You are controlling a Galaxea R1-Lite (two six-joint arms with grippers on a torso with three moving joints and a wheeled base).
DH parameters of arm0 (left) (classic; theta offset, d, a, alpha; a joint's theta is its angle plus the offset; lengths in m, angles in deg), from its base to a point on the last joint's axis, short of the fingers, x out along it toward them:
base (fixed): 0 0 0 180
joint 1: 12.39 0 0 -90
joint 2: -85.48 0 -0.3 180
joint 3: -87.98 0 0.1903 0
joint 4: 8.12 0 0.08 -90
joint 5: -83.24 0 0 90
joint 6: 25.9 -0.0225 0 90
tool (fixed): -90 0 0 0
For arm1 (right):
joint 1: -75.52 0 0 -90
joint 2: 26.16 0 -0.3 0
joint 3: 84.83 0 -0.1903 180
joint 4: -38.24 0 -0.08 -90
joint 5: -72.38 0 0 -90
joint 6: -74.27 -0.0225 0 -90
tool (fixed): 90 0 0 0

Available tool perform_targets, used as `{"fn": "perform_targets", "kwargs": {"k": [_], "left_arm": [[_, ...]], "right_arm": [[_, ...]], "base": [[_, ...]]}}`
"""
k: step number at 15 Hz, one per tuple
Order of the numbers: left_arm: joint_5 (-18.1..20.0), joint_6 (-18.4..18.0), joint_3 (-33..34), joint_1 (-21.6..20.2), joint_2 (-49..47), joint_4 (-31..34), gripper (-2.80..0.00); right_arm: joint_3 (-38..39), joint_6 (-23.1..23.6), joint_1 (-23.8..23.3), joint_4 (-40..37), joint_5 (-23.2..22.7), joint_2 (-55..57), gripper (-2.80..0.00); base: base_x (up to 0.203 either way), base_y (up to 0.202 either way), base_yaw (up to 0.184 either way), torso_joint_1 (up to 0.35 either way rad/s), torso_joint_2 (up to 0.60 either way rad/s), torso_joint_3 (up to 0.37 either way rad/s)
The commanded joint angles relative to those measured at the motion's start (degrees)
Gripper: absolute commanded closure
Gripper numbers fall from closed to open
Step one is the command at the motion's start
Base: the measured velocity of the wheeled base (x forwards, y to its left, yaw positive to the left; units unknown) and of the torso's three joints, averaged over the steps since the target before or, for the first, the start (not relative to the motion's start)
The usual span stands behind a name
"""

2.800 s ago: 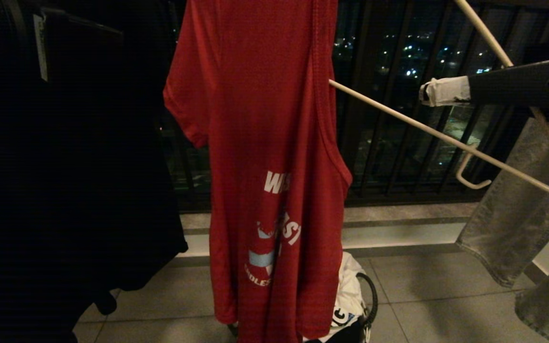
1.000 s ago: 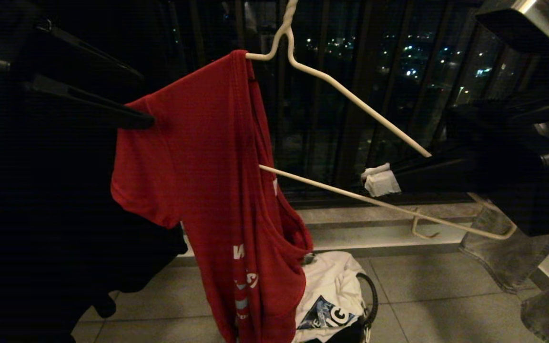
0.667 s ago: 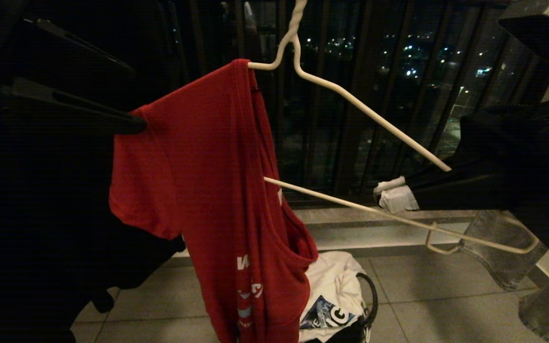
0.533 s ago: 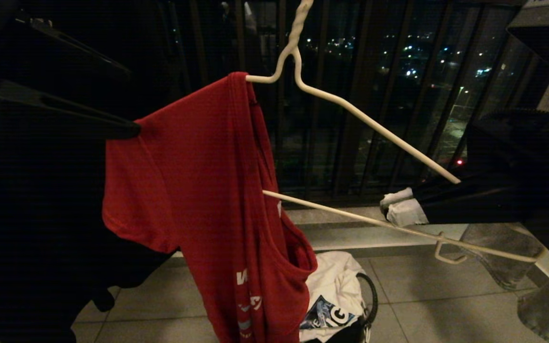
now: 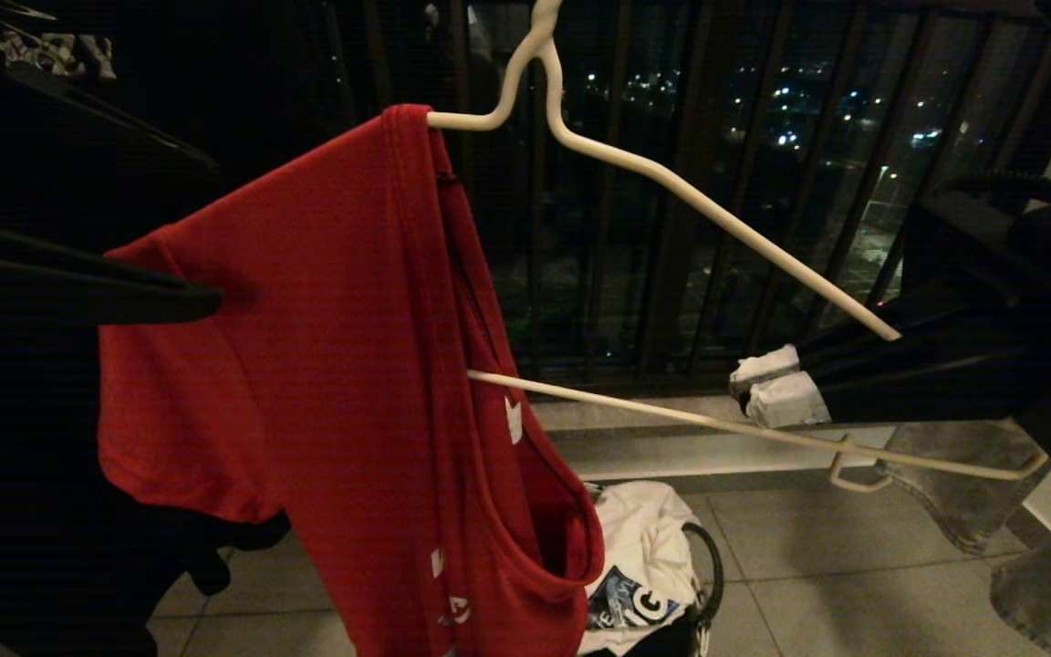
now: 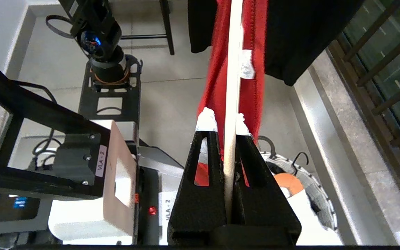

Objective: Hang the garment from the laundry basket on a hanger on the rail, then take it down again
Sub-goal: Hang the clothes on the clothes rack

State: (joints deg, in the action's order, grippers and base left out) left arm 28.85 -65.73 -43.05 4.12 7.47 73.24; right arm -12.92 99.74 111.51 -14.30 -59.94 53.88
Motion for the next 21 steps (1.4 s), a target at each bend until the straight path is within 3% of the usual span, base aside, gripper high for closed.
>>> {"fn": "perform_targets", "kwargs": {"k": [1,7,19,20,21], "left_arm": [[0.3,-0.1,0.7,-0.1,1.0,0.4,-2.80],[3.1,0.7,3.7,0.0,2.9,0.5,-2.80],[3.3,0.6,3.6,0.4,3.3,1.2,-2.80],[3.3,0.6,3.7,0.5,3.6,1.2,0.00],[3.3,0.6,3.8,0.6,3.6,1.2,0.00]], "right_arm": [[-0.3,0.5,0.2,-0.1,-0.4,0.0,0.00],[-0.5,2.7,0.5,-0.2,-0.5,-3.0,0.00],[-3.4,2.6,2.2,-0.1,-0.7,-3.9,0.00],[-3.6,2.5,2.2,-0.1,-0.7,-3.9,0.00],[-3.6,2.5,2.2,-0.1,-0.7,-3.9,0.00]], "base": [[0.000,0.000,0.000,0.000,0.00,0.000],[0.000,0.000,0.000,0.000,0.00,0.000],[0.000,0.000,0.000,0.000,0.00,0.000],[0.000,0.000,0.000,0.000,0.00,0.000],[0.000,0.000,0.000,0.000,0.00,0.000]]}}
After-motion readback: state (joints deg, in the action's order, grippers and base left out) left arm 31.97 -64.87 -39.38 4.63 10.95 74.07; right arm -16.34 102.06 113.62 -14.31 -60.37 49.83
